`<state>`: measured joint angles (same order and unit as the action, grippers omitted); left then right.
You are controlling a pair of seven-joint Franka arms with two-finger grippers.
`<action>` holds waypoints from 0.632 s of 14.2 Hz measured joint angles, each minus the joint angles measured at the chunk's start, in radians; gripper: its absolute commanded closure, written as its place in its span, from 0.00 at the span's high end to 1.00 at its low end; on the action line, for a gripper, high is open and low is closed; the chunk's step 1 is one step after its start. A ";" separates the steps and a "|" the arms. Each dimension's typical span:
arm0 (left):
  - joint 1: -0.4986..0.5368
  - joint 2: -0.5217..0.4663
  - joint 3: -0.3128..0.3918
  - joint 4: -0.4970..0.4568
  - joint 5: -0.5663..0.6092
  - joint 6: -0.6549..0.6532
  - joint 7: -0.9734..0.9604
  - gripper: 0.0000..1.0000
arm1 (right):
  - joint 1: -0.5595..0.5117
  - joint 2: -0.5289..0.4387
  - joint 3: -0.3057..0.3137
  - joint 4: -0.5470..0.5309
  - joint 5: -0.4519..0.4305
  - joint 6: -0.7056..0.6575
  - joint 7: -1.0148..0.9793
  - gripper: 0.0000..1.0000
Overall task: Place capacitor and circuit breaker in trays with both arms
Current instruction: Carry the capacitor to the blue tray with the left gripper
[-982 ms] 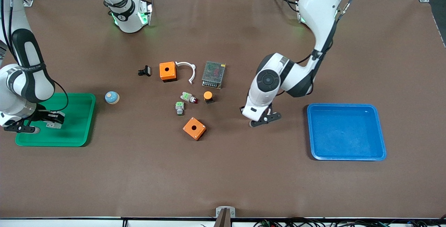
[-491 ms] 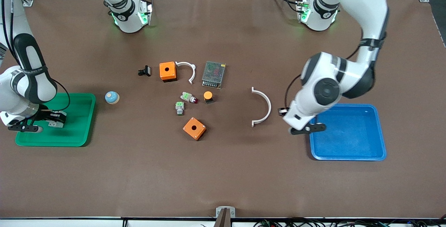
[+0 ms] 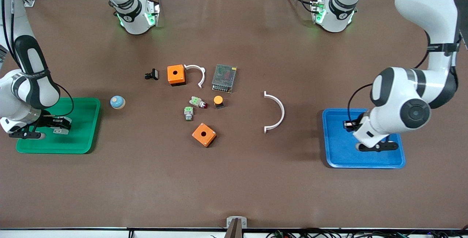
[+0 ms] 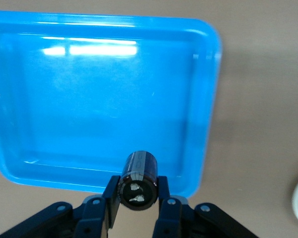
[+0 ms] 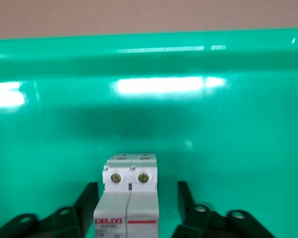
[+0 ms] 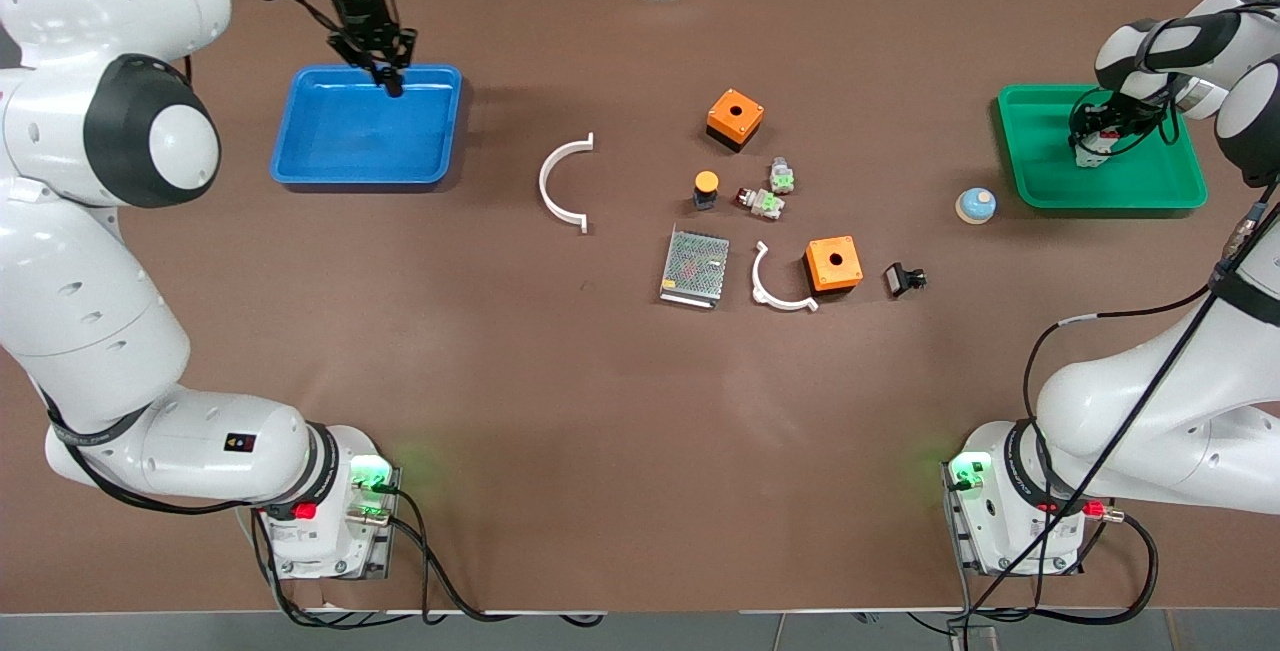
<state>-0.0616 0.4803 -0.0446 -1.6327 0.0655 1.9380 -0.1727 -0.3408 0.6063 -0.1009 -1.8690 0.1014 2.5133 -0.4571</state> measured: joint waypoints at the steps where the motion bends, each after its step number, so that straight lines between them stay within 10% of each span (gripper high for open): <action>1: 0.022 0.007 0.000 -0.002 0.004 0.015 0.014 0.12 | 0.000 -0.001 0.002 0.015 0.000 -0.015 -0.001 1.00; 9: 0.090 0.166 0.000 -0.009 0.036 0.257 0.032 0.11 | 0.106 -0.090 0.013 0.257 -0.022 -0.457 0.115 1.00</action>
<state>0.0280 0.6466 -0.0445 -1.6416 0.1013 2.1945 -0.1406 -0.2350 0.5160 -0.0882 -1.6123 0.0797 2.0566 -0.3421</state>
